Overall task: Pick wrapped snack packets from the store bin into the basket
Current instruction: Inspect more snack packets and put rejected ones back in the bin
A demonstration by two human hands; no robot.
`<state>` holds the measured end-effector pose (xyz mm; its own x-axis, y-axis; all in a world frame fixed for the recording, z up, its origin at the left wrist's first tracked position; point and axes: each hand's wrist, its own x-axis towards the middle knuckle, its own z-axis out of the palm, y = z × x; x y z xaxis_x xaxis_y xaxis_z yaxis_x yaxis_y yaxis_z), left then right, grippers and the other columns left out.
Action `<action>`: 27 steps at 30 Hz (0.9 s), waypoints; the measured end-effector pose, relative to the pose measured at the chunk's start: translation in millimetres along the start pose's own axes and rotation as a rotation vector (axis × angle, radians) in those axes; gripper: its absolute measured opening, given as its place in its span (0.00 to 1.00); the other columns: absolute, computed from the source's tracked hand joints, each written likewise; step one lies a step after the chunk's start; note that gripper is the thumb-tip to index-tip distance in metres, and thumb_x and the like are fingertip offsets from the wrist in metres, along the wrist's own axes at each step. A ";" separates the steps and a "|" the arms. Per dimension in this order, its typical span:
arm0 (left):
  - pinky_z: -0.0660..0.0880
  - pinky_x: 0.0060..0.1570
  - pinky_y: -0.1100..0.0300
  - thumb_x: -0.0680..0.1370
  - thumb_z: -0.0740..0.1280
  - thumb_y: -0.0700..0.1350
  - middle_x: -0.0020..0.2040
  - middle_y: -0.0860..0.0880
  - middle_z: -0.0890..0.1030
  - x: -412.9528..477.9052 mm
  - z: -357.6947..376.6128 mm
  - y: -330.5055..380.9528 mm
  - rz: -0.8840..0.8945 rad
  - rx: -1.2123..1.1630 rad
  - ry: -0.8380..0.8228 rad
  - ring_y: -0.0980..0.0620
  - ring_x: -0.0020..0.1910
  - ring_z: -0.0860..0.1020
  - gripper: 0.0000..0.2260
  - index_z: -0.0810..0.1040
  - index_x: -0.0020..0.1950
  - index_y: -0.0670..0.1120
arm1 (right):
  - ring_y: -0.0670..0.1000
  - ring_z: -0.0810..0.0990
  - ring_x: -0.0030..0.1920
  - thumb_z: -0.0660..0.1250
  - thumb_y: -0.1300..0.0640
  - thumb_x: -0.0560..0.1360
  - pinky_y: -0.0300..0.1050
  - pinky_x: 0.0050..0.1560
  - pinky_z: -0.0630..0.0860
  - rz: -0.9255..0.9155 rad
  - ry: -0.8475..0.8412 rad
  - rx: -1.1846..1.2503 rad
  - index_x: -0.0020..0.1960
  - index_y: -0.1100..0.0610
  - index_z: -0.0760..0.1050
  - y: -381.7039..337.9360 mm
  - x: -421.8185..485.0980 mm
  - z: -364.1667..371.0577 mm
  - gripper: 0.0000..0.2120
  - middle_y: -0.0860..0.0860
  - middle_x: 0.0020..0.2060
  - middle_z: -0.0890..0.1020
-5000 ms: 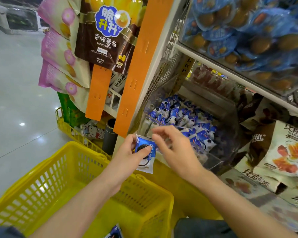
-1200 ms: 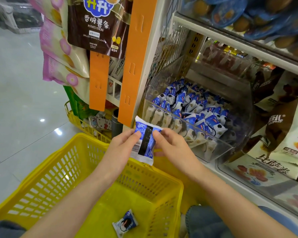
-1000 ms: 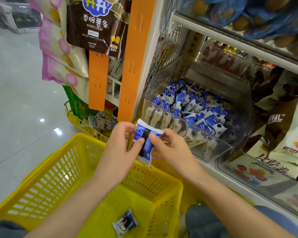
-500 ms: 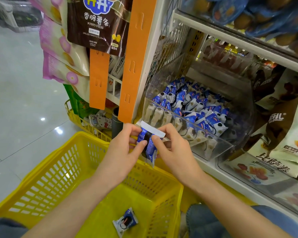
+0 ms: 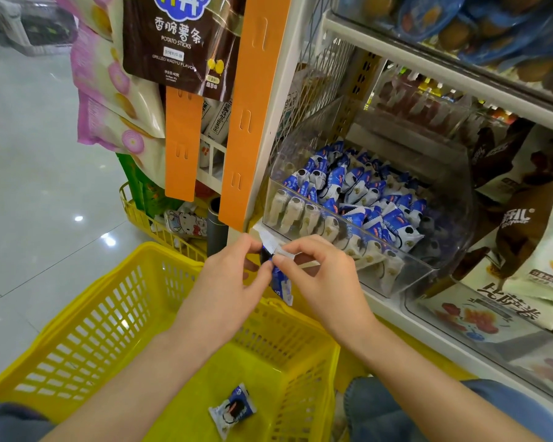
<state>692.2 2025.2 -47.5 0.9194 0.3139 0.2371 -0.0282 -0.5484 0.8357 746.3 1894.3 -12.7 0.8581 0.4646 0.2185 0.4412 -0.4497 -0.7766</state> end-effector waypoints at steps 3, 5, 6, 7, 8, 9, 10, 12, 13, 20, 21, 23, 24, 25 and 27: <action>0.71 0.34 0.73 0.78 0.62 0.47 0.38 0.59 0.77 0.4 -3.1 2.1 0.043 -0.010 -0.003 0.65 0.39 0.77 0.03 0.72 0.48 0.56 | 0.42 0.77 0.42 0.67 0.55 0.74 0.34 0.40 0.74 -0.064 0.008 -0.101 0.44 0.51 0.78 1.3 -1.1 2.1 0.02 0.42 0.40 0.76; 0.69 0.32 0.73 0.79 0.61 0.46 0.35 0.58 0.76 0.6 -4.5 3.1 0.073 0.010 0.017 0.64 0.37 0.76 0.04 0.73 0.47 0.54 | 0.42 0.77 0.43 0.65 0.54 0.75 0.34 0.40 0.74 -0.092 -0.003 -0.121 0.46 0.52 0.77 2.0 -1.1 3.7 0.03 0.43 0.41 0.76; 0.69 0.31 0.72 0.79 0.60 0.45 0.33 0.57 0.75 0.6 -4.5 2.8 0.082 0.026 0.037 0.63 0.35 0.75 0.04 0.73 0.46 0.52 | 0.41 0.77 0.44 0.65 0.53 0.76 0.33 0.40 0.74 -0.092 -0.013 -0.106 0.47 0.52 0.77 1.8 -1.4 5.1 0.04 0.44 0.42 0.77; 0.68 0.30 0.72 0.79 0.60 0.45 0.32 0.57 0.74 0.5 -4.4 2.0 0.082 0.040 0.062 0.62 0.34 0.75 0.05 0.73 0.45 0.51 | 0.40 0.76 0.45 0.64 0.52 0.76 0.32 0.40 0.74 -0.081 -0.030 -0.080 0.48 0.52 0.76 1.2 -1.8 7.0 0.04 0.44 0.44 0.77; 0.68 0.29 0.71 0.79 0.60 0.44 0.31 0.57 0.74 0.6 -3.9 1.0 0.075 0.050 0.089 0.62 0.33 0.74 0.05 0.73 0.44 0.50 | 0.39 0.76 0.47 0.64 0.51 0.76 0.30 0.40 0.73 -0.057 -0.062 -0.045 0.49 0.50 0.75 1.0 -2.5 9.0 0.04 0.44 0.46 0.78; 0.68 0.29 0.71 0.79 0.60 0.44 0.30 0.57 0.73 0.8 -3.8 0.0 0.061 0.059 0.114 0.62 0.33 0.74 0.05 0.73 0.44 0.50 | 0.36 0.76 0.49 0.64 0.50 0.76 0.29 0.41 0.73 -0.022 -0.114 -0.005 0.51 0.47 0.73 0.9 -3.2 11.2 0.04 0.42 0.48 0.78; 0.69 0.29 0.70 0.79 0.61 0.43 0.31 0.57 0.74 1.5 -4.2 -0.9 0.043 0.065 0.134 0.62 0.33 0.75 0.05 0.73 0.44 0.49 | 0.33 0.75 0.49 0.64 0.49 0.75 0.27 0.41 0.73 0.021 -0.177 0.038 0.51 0.42 0.70 0.5 -3.7 13.3 0.06 0.39 0.48 0.77; 0.71 0.31 0.67 0.79 0.61 0.43 0.33 0.55 0.76 3.4 -4.5 -2.3 0.011 0.060 0.145 0.61 0.36 0.76 0.05 0.75 0.45 0.49 | 0.32 0.77 0.49 0.66 0.48 0.74 0.31 0.45 0.77 0.105 -0.273 0.126 0.50 0.37 0.65 1.5 -4.7 15.4 0.11 0.34 0.48 0.76; 0.72 0.32 0.67 0.79 0.61 0.43 0.33 0.54 0.77 3.8 -5.6 -3.1 0.000 0.050 0.142 0.61 0.37 0.77 0.05 0.75 0.45 0.50 | 0.35 0.78 0.49 0.66 0.48 0.74 0.36 0.48 0.78 0.129 -0.292 0.152 0.52 0.37 0.65 2.0 -3.9 15.9 0.12 0.35 0.48 0.76; 0.78 0.37 0.59 0.79 0.62 0.43 0.40 0.53 0.82 8.3 -10.3 -5.2 -0.042 -0.042 0.009 0.55 0.37 0.81 0.08 0.79 0.53 0.50 | 0.40 0.78 0.39 0.59 0.50 0.78 0.37 0.39 0.75 0.113 -0.289 0.081 0.64 0.52 0.68 3.3 2.8 6.7 0.15 0.44 0.44 0.79; 0.78 0.37 0.56 0.79 0.62 0.43 0.39 0.53 0.82 8.5 -10.4 -5.6 -0.041 -0.042 0.006 0.54 0.36 0.81 0.07 0.79 0.53 0.50 | 0.38 0.77 0.38 0.59 0.50 0.78 0.34 0.38 0.72 0.112 -0.293 0.081 0.63 0.52 0.68 3.2 2.7 6.0 0.15 0.44 0.43 0.79; 0.79 0.36 0.57 0.79 0.61 0.42 0.38 0.52 0.83 9.0 -9.7 -6.0 -0.054 -0.077 0.018 0.54 0.36 0.81 0.08 0.79 0.52 0.49 | 0.41 0.79 0.43 0.60 0.50 0.78 0.37 0.41 0.75 0.133 -0.290 0.141 0.63 0.52 0.68 3.2 3.3 6.1 0.15 0.46 0.48 0.80; 0.80 0.36 0.60 0.79 0.61 0.42 0.39 0.52 0.83 9.6 -8.8 -5.8 -0.074 -0.125 0.028 0.56 0.36 0.82 0.08 0.79 0.52 0.49 | 0.44 0.80 0.46 0.61 0.51 0.78 0.39 0.44 0.78 0.154 -0.279 0.191 0.63 0.52 0.68 3.4 3.8 6.6 0.15 0.47 0.52 0.80; 0.79 0.35 0.64 0.79 0.61 0.41 0.39 0.53 0.82 10.1 -8.1 -5.2 -0.098 -0.181 0.036 0.57 0.36 0.82 0.08 0.79 0.52 0.49 | 0.47 0.80 0.48 0.62 0.52 0.77 0.40 0.45 0.79 0.170 -0.265 0.238 0.63 0.52 0.68 3.1 4.5 6.8 0.15 0.49 0.54 0.79; 0.79 0.35 0.64 0.80 0.61 0.41 0.40 0.54 0.82 11.6 -7.0 -4.1 -0.142 -0.269 0.045 0.58 0.37 0.82 0.08 0.79 0.51 0.50 | 0.48 0.80 0.48 0.62 0.53 0.77 0.40 0.44 0.79 0.183 -0.248 0.287 0.62 0.53 0.69 2.2 6.4 7.6 0.14 0.51 0.54 0.79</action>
<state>700.3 2036.5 -44.7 0.9033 0.4103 0.1253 -0.0090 -0.2739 0.9617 750.7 1902.1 -17.5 0.8110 0.5820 -0.0603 0.1656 -0.3272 -0.9303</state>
